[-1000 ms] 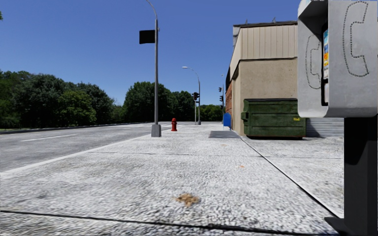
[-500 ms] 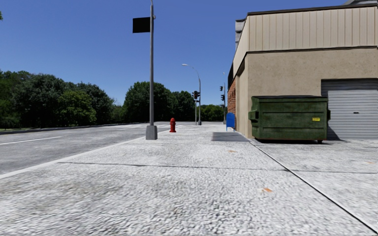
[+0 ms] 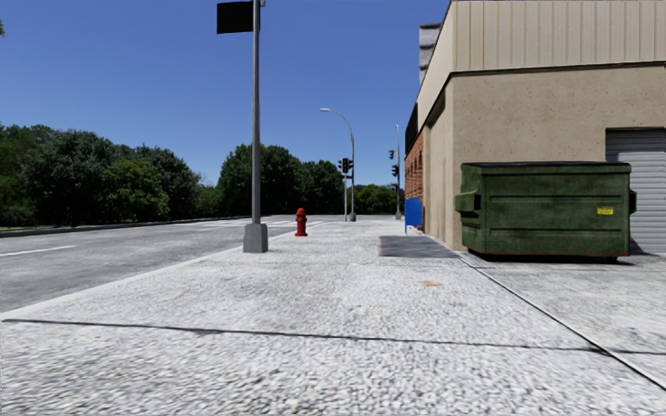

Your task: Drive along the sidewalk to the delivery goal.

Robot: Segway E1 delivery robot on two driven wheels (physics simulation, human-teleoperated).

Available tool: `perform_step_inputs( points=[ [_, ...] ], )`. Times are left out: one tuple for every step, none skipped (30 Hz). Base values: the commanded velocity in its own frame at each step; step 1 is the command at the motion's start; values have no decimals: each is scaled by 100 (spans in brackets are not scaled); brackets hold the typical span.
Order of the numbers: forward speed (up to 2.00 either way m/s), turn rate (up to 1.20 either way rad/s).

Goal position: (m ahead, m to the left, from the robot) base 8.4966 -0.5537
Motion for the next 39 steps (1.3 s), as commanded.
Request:
perform_step_inputs(
  points=[
    [200, -31],
    [200, -42],
    [200, -46],
    [200, -46],
    [200, -4],
    [200, -4],
    [200, 0],
    [200, 0],
    [200, 0],
    [200, 0],
    [200, 0],
    [200, 0],
    [200, 0],
    [200, 0],
    [200, 0],
    [200, 0],
    [200, 0],
    [200, 0],
    [200, 0],
    [200, 0],
    [200, 0],
    [200, 0],
    [200, 0],
    [200, 0],
    [200, 0],
    [200, 0],
    [200, 0],
    [200, 0],
    [200, 0],
    [200, 0],
    [200, 0],
    [200, 0],
    [200, 0],
    [200, 0],
    [200, 0],
    [200, 0],
    [200, 0],
    [200, -40],
    [200, -40]
  ],
)
